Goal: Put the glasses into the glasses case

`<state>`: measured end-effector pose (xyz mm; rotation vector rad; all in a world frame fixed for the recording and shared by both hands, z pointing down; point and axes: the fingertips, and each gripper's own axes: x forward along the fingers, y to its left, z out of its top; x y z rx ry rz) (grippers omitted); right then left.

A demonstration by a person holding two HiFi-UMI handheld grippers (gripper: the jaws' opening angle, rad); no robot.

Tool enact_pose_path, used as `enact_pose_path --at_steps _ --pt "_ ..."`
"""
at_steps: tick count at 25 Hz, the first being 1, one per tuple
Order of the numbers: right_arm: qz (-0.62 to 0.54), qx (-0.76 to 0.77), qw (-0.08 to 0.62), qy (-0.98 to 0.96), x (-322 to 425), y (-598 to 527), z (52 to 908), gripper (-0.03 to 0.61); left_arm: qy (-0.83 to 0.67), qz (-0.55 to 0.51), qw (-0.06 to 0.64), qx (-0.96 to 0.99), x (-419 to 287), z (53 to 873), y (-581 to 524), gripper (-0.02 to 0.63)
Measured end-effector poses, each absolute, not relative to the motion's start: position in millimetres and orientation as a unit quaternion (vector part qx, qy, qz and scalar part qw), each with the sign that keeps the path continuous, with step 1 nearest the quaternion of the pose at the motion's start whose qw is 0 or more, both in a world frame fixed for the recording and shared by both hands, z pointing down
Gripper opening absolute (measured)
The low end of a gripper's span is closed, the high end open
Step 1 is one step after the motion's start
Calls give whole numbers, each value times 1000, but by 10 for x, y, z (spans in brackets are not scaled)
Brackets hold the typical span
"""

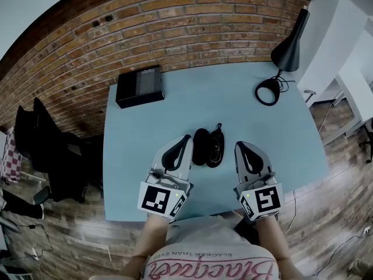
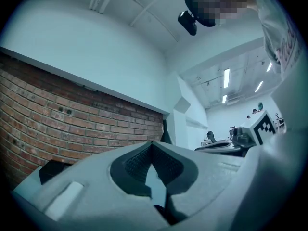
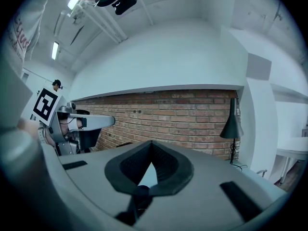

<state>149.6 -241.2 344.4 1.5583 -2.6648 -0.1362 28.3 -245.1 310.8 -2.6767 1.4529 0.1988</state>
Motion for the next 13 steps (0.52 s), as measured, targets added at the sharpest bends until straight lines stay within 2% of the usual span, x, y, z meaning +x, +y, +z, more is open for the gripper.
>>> enact_pose_path --at_steps 13 --pt "-46 496 41 -866 1446 -2319 3490 9 464 58 44 -883 360 3126 -2341 5"
